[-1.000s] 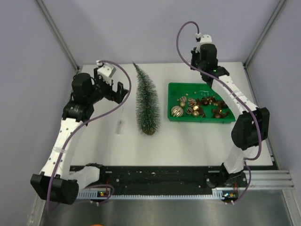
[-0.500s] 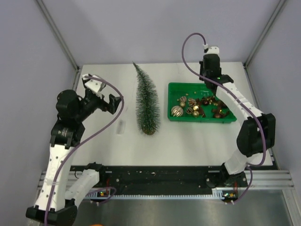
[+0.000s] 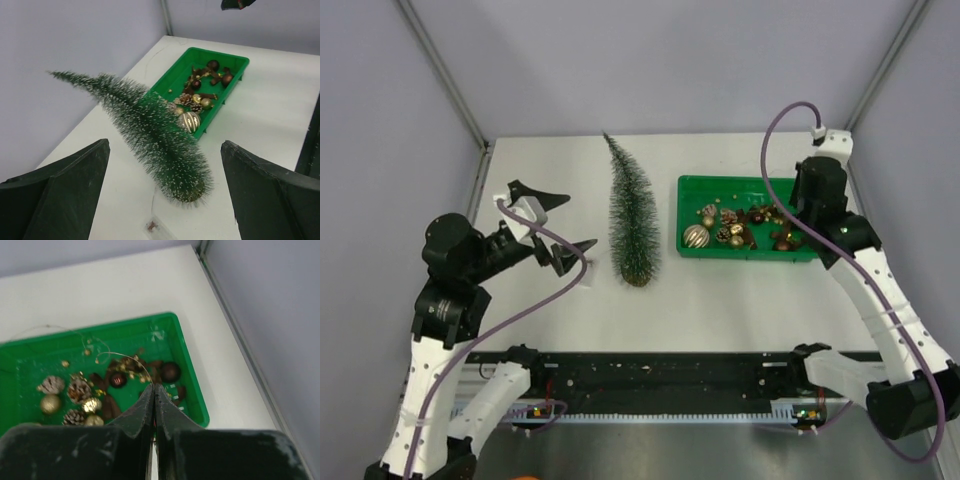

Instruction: Decorate the small christmas tree

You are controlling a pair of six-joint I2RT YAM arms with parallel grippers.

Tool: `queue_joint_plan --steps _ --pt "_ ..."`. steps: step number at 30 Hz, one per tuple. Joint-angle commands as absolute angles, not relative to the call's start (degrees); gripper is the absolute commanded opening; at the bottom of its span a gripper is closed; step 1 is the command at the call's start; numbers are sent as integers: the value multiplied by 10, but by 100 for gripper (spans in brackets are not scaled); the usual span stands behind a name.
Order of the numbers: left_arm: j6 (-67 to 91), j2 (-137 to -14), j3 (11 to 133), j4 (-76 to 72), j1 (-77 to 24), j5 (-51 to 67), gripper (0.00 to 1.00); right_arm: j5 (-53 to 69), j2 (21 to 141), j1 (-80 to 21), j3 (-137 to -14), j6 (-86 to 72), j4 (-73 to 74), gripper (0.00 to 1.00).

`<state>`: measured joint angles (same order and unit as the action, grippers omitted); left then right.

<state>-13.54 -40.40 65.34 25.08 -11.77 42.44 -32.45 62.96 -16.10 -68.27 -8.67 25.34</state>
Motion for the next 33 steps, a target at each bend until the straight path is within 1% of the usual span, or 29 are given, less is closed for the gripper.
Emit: queue_joint_plan --steps 1,4,7,9,13,16,20,24,28,33 --pt "-162 -420 679 251 -200 412 99 -366 531 -160 -613 -112 330 0" --pt "-213 -432 676 261 -287 328 99 -324 449 -160 -587 -110 347 0" --pt "-240 -454 675 258 -338 300 99 -246 375 -161 -585 -105 369 0" --pt "-236 -478 684 254 -348 295 99 -167 332 -160 -587 -96 377 0" --pt "-239 -512 688 236 -364 322 99 30 260 -160 -603 -75 394 0" --pt "-260 -535 686 213 -409 309 99 107 224 -161 -621 -66 406 0" --pt "-286 -561 683 172 -457 276 99 149 220 -161 -655 -62 428 0" --pt "-327 -586 672 111 -498 226 99 137 213 -161 -670 -58 454 0" --pt "-359 -624 666 59 -511 197 99 148 193 -162 -673 -53 478 0" --pt "-361 -684 677 36 -512 192 99 185 186 -161 -723 -57 498 0"
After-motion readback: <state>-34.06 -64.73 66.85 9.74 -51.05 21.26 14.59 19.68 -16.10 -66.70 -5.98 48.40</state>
